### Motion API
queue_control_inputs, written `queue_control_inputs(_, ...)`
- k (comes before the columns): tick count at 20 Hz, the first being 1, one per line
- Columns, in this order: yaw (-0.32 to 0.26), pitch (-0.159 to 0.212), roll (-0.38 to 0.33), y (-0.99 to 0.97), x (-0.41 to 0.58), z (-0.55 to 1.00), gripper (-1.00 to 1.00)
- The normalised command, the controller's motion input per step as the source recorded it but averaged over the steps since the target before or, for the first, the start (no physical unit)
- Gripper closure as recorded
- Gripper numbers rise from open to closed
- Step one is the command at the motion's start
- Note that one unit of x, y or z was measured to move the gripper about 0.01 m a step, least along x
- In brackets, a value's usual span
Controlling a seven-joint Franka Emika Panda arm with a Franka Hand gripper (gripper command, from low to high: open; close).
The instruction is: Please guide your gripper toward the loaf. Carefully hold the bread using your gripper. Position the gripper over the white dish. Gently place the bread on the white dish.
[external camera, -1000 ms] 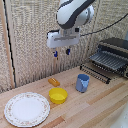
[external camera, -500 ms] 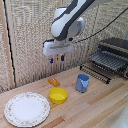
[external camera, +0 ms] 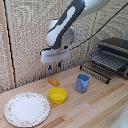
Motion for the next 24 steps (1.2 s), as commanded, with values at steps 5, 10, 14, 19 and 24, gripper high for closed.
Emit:
queue_control_inputs(5, 0.089, 0.065, 0.000, -0.27, 0.435, -0.33, -1.00)
queue_control_inputs(10, 0.056, 0.067, 0.000, -0.13, 0.303, -0.26, -1.00)
queue_control_inputs(14, 0.000, 0.071, -0.029, 0.01, 0.086, -0.20, -1.00)
queue_control_inputs(19, 0.019, 0.039, -0.048, 0.00, 0.093, -0.22, -1.00)
queue_control_inputs(24, 0.035, 0.007, -0.039, 0.00, 0.102, -0.13, 1.00)
